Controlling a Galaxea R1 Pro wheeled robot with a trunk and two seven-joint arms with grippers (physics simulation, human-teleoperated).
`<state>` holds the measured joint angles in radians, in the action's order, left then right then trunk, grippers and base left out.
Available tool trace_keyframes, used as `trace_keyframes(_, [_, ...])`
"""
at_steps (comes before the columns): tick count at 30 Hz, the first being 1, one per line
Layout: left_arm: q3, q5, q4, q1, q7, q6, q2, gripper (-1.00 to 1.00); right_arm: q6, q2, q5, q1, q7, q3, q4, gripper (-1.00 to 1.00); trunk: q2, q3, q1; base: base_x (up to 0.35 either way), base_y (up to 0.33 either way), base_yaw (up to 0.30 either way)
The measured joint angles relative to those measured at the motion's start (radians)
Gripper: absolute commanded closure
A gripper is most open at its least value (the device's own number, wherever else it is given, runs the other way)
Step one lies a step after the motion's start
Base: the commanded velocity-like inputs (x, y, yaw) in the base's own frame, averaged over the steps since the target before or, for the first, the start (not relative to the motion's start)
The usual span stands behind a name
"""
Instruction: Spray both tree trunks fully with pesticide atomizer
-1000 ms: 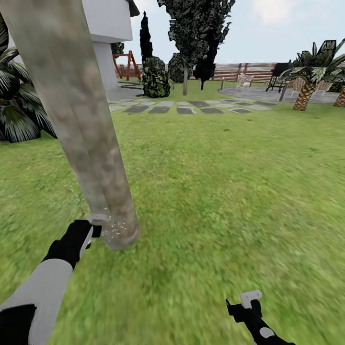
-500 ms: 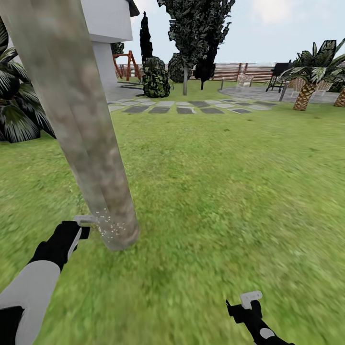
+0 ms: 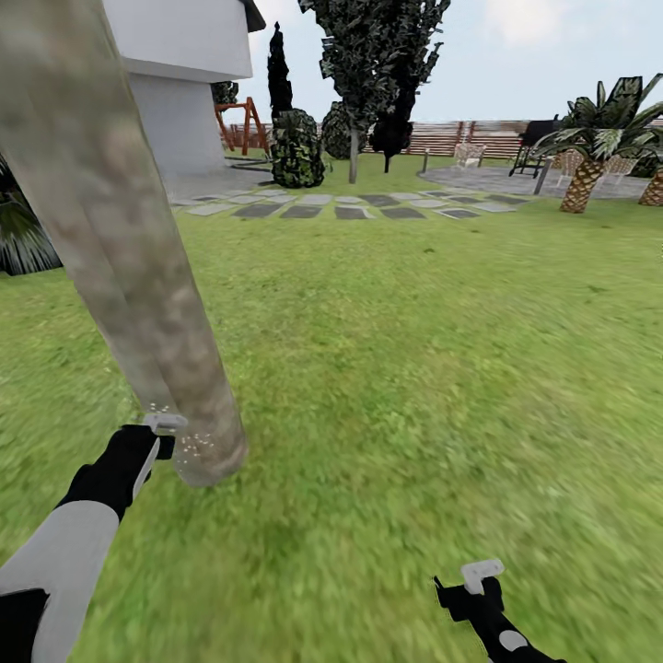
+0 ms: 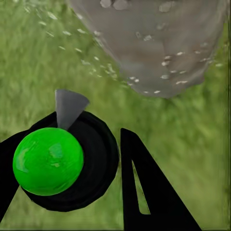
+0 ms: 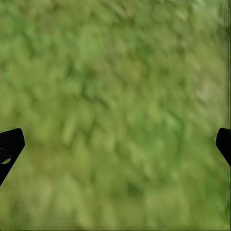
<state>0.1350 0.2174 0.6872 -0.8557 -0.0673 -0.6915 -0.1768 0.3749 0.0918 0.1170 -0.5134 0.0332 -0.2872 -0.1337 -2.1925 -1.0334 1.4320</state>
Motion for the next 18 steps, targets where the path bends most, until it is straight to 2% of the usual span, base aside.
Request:
trace_keyframes(13, [0.008,0.001,-0.002,0.000,-0.003,0.002,-0.002,1.00,0.000,0.000,0.000,0.000,0.000,0.000,0.000,-1.00,0.000,0.000,0.000,0.000,-0.277,0.000])
trace_keyframes(18, [0.012,0.001,-0.001,0.000,-0.003,0.001,-0.003,1.00,0.000,-0.002,0.001,0.000,0.000,-0.001,0.000,-1.00,0.000,0.000,0.000,0.000,-0.277,0.185])
